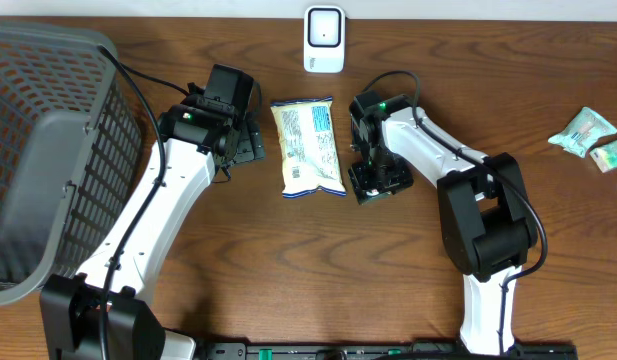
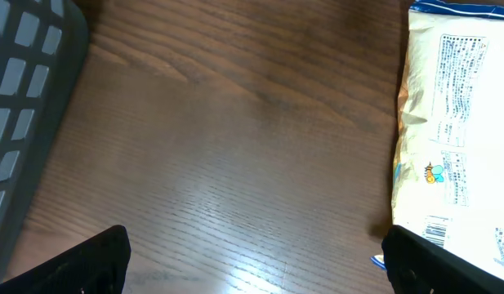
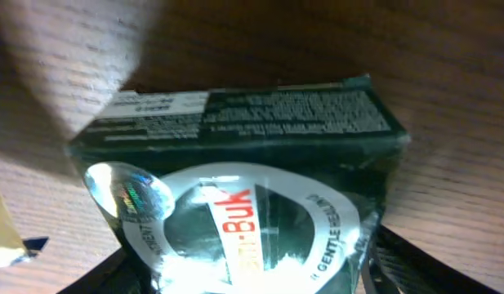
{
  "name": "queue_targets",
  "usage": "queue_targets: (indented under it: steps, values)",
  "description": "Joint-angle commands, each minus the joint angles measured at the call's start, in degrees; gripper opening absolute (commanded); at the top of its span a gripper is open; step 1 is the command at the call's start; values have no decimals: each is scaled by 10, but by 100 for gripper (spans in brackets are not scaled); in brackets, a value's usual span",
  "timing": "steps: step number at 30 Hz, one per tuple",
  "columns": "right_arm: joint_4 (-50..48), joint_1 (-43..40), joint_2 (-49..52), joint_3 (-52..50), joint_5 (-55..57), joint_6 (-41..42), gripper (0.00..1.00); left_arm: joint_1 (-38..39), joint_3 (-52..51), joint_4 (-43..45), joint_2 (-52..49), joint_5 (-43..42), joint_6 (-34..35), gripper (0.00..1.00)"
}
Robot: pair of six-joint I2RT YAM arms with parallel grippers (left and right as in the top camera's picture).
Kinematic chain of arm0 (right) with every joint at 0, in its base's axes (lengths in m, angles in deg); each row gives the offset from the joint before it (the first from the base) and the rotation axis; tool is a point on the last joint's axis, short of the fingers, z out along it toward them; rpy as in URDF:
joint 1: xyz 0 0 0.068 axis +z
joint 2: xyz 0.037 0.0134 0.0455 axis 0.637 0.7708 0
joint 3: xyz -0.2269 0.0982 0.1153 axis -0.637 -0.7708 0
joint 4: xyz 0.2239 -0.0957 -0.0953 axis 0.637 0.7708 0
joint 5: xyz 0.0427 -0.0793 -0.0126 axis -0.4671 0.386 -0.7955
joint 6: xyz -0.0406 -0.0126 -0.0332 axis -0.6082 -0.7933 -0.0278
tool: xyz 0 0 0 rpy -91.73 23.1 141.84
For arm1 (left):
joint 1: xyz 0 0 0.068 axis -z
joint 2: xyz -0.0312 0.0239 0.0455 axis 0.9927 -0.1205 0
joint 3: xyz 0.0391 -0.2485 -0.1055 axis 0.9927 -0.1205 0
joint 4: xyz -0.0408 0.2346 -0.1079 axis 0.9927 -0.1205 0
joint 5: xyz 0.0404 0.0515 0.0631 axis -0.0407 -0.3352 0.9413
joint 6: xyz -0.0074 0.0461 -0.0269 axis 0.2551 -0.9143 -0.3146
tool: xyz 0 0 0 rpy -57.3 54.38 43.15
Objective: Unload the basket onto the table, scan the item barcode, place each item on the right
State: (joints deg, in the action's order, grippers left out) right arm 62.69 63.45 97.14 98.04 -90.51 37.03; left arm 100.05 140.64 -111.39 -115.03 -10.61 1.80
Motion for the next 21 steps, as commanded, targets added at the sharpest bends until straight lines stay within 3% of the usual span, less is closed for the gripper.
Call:
queue_targets:
  steps: [1,13,21]
  values:
    - [-12,2,2,-6,7,2,68,-1,3,-3,5,9,-3,98]
    - [-37,2,2,-40,7,2,67,-1,3,-3,5,9,-3,98]
    - [-56,2,2,-41,-4,2,60,-1,3,-3,5,9,-3,98]
